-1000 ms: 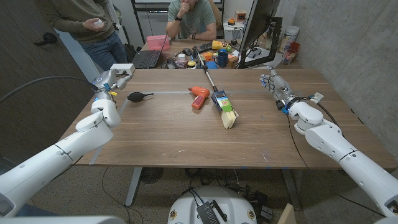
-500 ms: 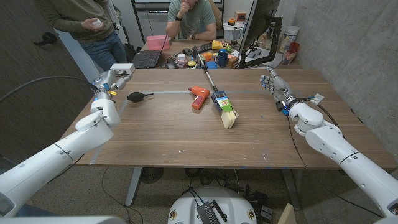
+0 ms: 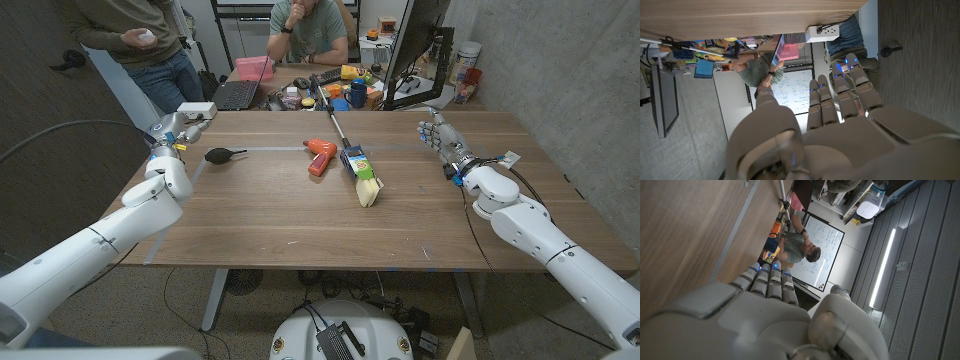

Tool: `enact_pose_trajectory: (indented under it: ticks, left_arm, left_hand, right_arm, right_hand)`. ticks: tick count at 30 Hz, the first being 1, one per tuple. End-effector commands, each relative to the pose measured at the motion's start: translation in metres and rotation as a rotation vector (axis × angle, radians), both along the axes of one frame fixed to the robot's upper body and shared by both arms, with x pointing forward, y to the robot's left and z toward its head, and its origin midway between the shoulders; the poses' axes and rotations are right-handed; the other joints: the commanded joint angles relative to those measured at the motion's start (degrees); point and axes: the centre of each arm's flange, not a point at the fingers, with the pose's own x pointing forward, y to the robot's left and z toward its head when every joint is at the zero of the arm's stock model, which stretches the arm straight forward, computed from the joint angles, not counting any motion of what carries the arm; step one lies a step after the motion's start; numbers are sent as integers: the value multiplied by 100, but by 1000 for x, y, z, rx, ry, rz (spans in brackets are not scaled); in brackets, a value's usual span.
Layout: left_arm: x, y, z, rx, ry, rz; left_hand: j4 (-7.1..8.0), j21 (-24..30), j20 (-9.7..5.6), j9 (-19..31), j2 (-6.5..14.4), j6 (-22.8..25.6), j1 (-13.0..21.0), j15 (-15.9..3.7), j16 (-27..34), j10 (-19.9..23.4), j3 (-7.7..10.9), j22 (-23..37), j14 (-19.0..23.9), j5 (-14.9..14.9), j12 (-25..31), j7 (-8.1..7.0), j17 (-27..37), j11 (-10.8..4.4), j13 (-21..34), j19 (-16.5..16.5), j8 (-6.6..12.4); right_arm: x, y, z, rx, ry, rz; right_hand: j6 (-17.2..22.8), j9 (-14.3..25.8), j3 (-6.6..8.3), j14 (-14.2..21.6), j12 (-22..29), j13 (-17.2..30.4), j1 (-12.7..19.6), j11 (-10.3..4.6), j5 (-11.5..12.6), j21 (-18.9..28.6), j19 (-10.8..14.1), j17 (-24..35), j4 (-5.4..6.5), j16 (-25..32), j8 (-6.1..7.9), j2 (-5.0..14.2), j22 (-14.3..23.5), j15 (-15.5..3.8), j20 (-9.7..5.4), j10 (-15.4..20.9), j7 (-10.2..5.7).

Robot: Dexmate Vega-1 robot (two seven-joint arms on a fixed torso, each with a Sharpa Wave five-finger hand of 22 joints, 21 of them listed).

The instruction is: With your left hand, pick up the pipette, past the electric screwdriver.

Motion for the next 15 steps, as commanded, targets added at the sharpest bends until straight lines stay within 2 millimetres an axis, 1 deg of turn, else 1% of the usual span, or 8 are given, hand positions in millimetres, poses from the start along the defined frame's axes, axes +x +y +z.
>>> enact_pose_trajectory:
  ticks: [1, 6, 7, 8, 12, 15]
  left_arm:
    - [11, -1, 7, -9, 39, 24]
    - [15, -2, 12, -16, 42, 49]
    - [16, -3, 13, -16, 42, 57]
    - [17, -3, 14, -17, 44, 63]
    - [20, -3, 15, -23, 53, 80]
    - [24, -2, 17, -25, 63, 94]
  left_hand:
    - [-64, 133, -34, 21, 0, 99, 129, -16, 110, 122, 22, 72, 240, -17, 7, -7, 59, -50, 28, 155, 27]
    - [-164, 372, -172, 20, 28, 300, 310, -30, 317, 350, 127, 219, 685, -59, 23, -8, 140, -38, 35, 382, 58]
    - [-188, 417, -195, 20, 31, 356, 356, -27, 367, 408, 153, 257, 792, -68, 28, -4, 158, -55, 36, 401, 68]
    - [-214, 482, -244, 20, 33, 395, 407, -38, 428, 447, 181, 299, 923, -76, 25, -30, 176, -52, 37, 459, 71]
    - [-251, 564, -221, 20, 39, 479, 484, -12, 488, 522, 224, 366, 1040, -90, 27, -27, 202, -55, 39, 507, 85]
    - [-275, 620, -194, 21, 48, 578, 543, -22, 521, 645, 261, 424, 1098, -105, 53, -62, 222, -79, 41, 507, 107]
  right_arm:
    - [2, 1, -2, -4, 9, 2]
    - [4, -1, -2, -1, 12, 4]
    - [4, -1, -2, 1, 14, 4]
    - [5, -1, -2, 2, 15, 4]
    - [8, -2, -2, 1, 14, 9]
    - [10, -3, -3, -1, 14, 12]
  right_hand:
    - [43, 23, -21, 71, 15, 12, 0, -1, 48, 36, -8, 24, 18, 26, 21, 46, 25, 5, 33, 73, 22]
    - [48, 23, -26, 73, 17, 12, 2, 4, 49, 37, -4, 23, 16, 25, 22, 46, 25, 1, 36, 82, 21]
    - [48, 23, -28, 76, 16, 12, 2, 5, 49, 38, -3, 23, 15, 26, 22, 45, 25, -1, 37, 82, 20]
    - [48, 23, -29, 75, 16, 12, 2, 7, 49, 38, -2, 23, 15, 26, 22, 44, 25, 2, 39, 81, 20]
    - [51, 23, -33, 76, 11, 12, 2, -4, 49, 39, 1, 23, 13, 25, 22, 43, 25, 3, 37, 74, 17]
    - [53, 23, -34, 75, 15, 12, 3, -1, 50, 39, 2, 23, 12, 24, 22, 46, 25, 3, 36, 85, 20]
